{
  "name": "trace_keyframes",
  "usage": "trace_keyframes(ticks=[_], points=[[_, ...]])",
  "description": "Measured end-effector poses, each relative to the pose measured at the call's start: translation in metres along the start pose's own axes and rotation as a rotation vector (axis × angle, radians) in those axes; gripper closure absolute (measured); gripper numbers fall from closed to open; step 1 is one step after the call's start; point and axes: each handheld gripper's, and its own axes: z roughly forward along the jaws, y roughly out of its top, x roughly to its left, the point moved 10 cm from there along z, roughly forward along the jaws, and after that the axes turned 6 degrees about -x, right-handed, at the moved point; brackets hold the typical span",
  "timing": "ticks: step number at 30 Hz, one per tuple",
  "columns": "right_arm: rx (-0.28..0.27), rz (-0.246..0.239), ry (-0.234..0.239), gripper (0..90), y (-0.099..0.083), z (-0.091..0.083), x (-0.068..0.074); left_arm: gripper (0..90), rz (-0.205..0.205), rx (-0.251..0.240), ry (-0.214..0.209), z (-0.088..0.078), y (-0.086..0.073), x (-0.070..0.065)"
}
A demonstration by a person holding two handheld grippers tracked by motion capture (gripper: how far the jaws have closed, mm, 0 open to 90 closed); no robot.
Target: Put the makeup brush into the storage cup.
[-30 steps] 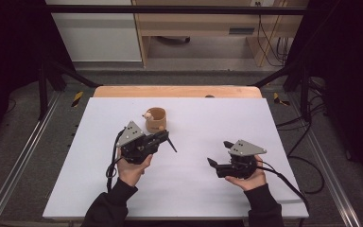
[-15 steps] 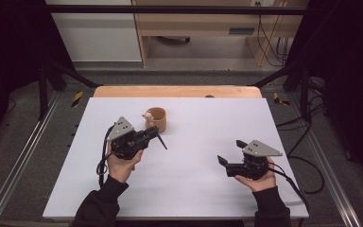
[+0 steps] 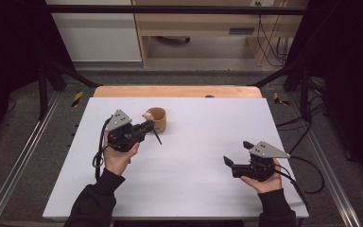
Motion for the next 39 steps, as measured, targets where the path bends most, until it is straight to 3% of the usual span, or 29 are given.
trace_keyframes(ticks=[16, 39], points=[[0.008, -0.001, -0.007, 8.9, -0.001, -0.001, -0.003, 83.5, 0.018, 0.013, 0.031, 0.013, 0.018, 0.014], [0.007, 0.008, -0.006, 8.7, -0.001, 0.000, -0.003, 83.5, 0.020, 0.032, 0.085, 0.036, 0.031, 0.041]])
